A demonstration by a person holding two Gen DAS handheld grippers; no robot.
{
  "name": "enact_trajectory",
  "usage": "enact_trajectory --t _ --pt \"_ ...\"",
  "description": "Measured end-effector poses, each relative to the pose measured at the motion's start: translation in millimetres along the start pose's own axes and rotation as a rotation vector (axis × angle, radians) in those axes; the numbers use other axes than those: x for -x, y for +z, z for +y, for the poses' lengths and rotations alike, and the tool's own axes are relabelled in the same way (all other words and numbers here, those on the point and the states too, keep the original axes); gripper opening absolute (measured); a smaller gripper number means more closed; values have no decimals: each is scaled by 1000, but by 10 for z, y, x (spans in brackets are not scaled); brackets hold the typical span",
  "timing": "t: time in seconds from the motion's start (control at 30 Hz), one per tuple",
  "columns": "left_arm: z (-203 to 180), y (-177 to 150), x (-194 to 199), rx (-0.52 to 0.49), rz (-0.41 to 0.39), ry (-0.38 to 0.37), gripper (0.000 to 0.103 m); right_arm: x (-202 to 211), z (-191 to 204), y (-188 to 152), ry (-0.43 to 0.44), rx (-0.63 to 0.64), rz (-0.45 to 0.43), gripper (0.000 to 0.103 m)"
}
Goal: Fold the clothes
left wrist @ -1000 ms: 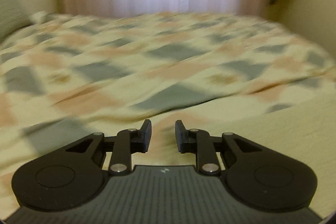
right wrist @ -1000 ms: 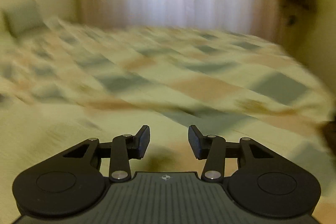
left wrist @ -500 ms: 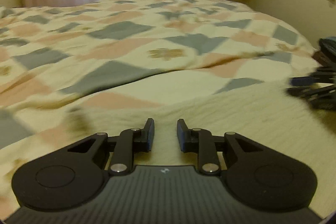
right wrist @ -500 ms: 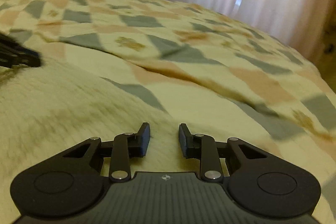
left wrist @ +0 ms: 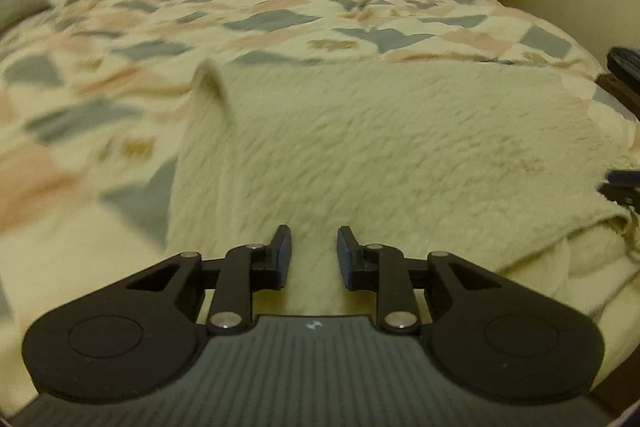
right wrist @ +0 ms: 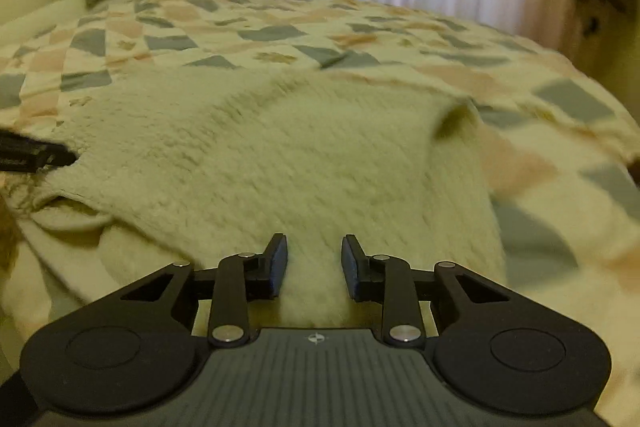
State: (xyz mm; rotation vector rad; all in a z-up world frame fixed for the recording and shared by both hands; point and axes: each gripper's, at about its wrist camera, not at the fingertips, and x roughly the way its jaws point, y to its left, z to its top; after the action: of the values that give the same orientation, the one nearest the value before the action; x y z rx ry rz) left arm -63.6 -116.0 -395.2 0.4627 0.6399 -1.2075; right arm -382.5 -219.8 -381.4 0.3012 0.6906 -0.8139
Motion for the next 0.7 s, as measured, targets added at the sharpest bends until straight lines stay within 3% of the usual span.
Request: enact_trajectory --t 0.2,0.33,0.47,0.6,0.7 --pt "-50 -86 254 49 11 62 21 271 49 -19 -32 -8 -24 28" --pt "-169 -184 313 54 30 105 23 219 40 -152 -29 -78 1 31" --pt "-256 -195 613 105 31 101 22 542 3 -161 4 -193 -47 33" --pt "-398 -208 969 127 29 113 27 871 0 -194 -24 -277 -78 51" --pt "-512 -230 1212 140 26 117 37 1078 -28 -257 -44 -349 -99 55"
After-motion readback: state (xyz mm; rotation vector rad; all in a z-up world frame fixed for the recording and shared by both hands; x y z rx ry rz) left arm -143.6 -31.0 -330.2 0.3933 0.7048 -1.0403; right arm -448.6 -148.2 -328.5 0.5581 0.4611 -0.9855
